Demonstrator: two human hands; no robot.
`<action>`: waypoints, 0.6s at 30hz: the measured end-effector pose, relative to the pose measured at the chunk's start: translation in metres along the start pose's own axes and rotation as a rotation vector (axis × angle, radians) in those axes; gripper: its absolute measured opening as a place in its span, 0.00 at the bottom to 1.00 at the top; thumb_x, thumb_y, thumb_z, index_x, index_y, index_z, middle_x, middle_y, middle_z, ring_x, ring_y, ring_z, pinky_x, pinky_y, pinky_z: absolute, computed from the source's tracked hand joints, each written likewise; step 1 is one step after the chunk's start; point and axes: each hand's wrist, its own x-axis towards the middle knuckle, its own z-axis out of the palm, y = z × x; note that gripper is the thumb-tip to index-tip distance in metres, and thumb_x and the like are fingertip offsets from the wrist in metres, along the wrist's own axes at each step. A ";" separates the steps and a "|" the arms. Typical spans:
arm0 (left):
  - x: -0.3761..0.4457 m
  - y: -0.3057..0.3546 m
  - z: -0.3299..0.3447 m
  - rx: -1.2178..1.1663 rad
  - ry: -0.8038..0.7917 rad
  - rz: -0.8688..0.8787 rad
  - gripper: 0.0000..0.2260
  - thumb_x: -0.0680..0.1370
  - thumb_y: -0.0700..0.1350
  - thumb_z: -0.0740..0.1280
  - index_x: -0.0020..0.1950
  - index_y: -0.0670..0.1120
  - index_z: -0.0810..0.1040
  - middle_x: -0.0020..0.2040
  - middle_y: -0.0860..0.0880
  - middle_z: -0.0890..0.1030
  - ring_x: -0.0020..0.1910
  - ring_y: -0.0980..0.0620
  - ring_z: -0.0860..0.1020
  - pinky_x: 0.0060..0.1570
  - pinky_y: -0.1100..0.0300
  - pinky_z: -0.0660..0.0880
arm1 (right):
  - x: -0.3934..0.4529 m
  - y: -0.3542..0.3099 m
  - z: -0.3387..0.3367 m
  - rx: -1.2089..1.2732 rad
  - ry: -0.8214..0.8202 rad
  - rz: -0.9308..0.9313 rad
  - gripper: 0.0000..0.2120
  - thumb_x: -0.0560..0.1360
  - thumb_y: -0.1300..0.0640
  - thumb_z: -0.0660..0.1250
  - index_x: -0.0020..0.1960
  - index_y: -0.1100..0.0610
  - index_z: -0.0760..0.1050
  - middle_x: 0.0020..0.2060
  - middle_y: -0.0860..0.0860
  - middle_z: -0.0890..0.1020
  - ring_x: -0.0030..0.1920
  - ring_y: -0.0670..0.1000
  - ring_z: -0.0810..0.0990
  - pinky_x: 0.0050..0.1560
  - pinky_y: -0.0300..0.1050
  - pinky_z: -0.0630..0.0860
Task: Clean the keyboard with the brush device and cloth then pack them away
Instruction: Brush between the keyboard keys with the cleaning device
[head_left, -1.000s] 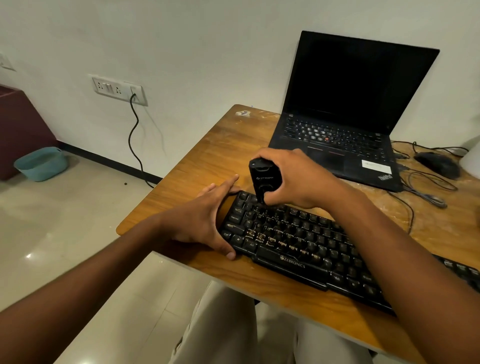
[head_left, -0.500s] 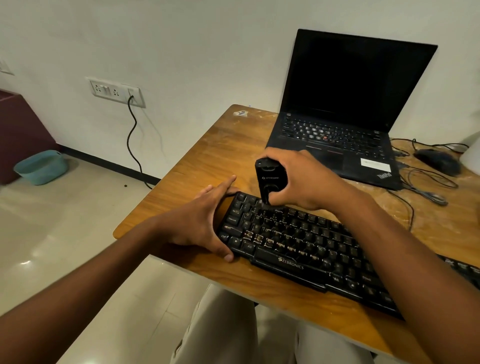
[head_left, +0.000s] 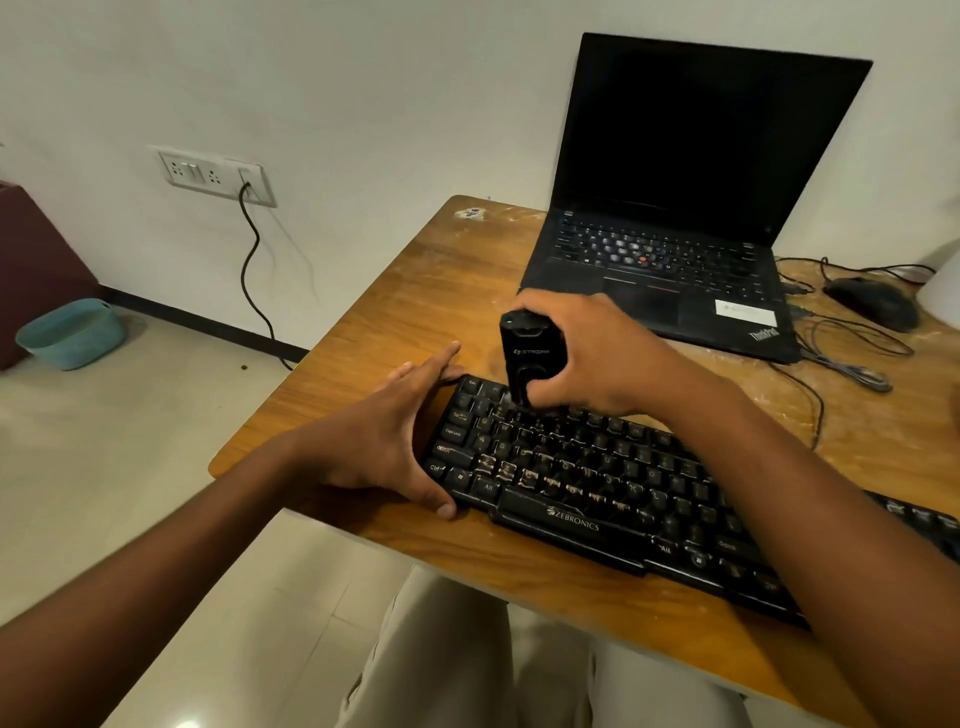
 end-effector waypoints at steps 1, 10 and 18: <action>0.000 0.000 0.000 -0.002 0.000 0.000 0.71 0.56 0.65 0.85 0.80 0.70 0.34 0.77 0.68 0.51 0.84 0.45 0.46 0.80 0.35 0.54 | -0.001 0.003 -0.005 -0.015 -0.014 0.015 0.28 0.65 0.57 0.81 0.59 0.41 0.73 0.48 0.44 0.80 0.49 0.48 0.80 0.42 0.46 0.81; 0.001 0.000 0.001 -0.010 0.014 -0.004 0.71 0.53 0.68 0.85 0.80 0.71 0.35 0.82 0.63 0.52 0.84 0.44 0.50 0.79 0.34 0.57 | 0.005 -0.008 0.014 0.234 0.256 -0.016 0.28 0.67 0.58 0.80 0.63 0.47 0.74 0.49 0.45 0.81 0.48 0.45 0.82 0.45 0.42 0.83; 0.004 -0.003 0.001 -0.006 0.018 -0.003 0.71 0.52 0.70 0.84 0.80 0.72 0.36 0.83 0.58 0.53 0.84 0.43 0.51 0.79 0.35 0.57 | -0.003 0.009 -0.006 -0.011 0.014 0.043 0.31 0.64 0.56 0.81 0.62 0.43 0.73 0.50 0.46 0.80 0.52 0.52 0.79 0.45 0.50 0.82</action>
